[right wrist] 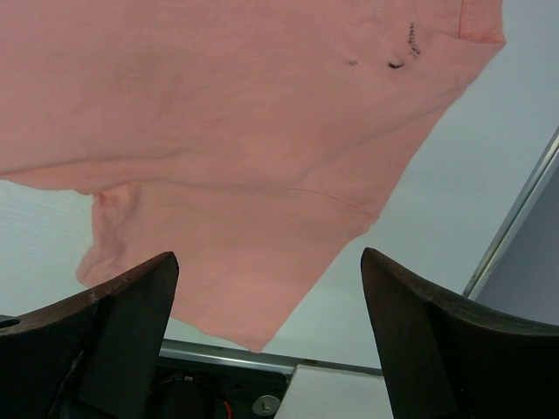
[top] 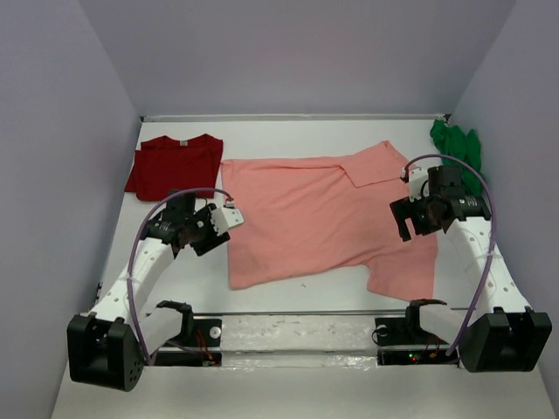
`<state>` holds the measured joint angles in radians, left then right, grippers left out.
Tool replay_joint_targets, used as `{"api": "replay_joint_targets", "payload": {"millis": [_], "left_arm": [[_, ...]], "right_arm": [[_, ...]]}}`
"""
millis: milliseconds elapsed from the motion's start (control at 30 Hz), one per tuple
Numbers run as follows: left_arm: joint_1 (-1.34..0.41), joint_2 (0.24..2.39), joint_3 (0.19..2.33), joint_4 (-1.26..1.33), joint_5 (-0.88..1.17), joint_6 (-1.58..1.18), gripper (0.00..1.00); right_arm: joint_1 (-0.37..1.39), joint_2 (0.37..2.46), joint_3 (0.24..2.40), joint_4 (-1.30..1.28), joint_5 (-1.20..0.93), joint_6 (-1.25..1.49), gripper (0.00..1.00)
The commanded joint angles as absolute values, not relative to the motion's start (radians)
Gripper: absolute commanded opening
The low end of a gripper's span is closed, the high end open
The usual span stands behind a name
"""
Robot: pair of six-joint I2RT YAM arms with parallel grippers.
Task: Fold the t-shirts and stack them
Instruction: Flatten the tshirt out
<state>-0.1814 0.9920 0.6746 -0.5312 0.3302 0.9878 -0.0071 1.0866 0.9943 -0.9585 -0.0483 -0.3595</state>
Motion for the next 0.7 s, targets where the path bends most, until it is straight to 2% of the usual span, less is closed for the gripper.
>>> {"api": "replay_joint_targets", "payload": {"millis": [0, 167, 433, 667], "left_arm": [[-0.228, 1.057, 0.782, -0.58, 0.41, 0.965, 0.63], [-0.345, 1.141, 0.86, -0.666, 0.422, 0.951, 0.63], [-0.429, 1.238, 0.876, -0.762, 0.331, 0.925, 0.55], [-0.492, 1.149, 0.798, -0.793, 0.256, 0.917, 0.58]], "right_arm": [[-0.014, 1.094, 1.043, -0.943, -0.026, -0.354, 0.9], [-0.014, 1.114, 1.049, -0.939, -0.008, -0.359, 0.9], [-0.014, 1.104, 1.04, -0.937, 0.04, -0.367, 0.9], [-0.014, 1.1, 1.002, -0.923, 0.041, -0.365, 0.9]]}}
